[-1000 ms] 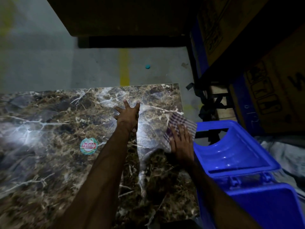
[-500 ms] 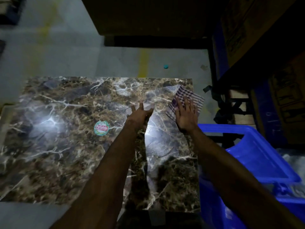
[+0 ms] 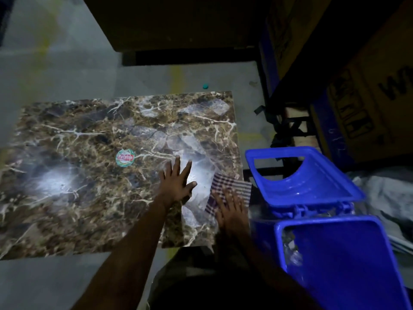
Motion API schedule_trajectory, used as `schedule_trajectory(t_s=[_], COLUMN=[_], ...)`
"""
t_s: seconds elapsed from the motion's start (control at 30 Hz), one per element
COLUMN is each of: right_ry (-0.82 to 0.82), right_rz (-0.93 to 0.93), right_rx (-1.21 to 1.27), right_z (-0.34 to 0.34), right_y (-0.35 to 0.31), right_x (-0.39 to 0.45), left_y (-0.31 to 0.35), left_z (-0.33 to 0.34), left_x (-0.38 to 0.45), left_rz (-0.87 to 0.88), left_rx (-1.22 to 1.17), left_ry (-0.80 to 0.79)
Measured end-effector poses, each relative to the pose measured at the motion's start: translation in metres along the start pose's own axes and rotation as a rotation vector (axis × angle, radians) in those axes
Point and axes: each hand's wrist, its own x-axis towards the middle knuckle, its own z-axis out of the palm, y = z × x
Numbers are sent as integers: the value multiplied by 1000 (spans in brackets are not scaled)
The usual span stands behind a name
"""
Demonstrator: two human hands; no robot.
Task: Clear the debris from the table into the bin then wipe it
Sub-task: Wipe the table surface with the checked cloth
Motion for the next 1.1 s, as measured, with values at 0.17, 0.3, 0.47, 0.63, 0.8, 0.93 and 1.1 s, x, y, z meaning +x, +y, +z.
schedule_trajectory(t_s=[0.17, 0.3, 0.47, 0.63, 0.8, 0.93, 1.1], right_ry=[53, 63, 75, 46, 29, 45, 36], right_rz=[31, 56, 137, 88, 24, 105, 95], right_rx=[-25, 7, 0, 2, -10, 36, 84], right_z=[1, -7, 5, 25, 21, 14, 11], right_y=[-12, -8, -17, -43, -50, -44, -40], right_x=[-28, 28, 48, -61, -90, -23, -8], left_y=[17, 2, -26, -31, -31, -34, -33], left_z=[74, 103, 122, 124, 124, 128, 131], left_x=[-78, -114, -139, -145, -144, -142, -142], left_rz=[20, 75, 137, 156, 157, 177, 177], left_rx=[3, 72, 126, 112, 109, 140, 152], left_ry=[332, 365, 410, 411, 417, 456, 462])
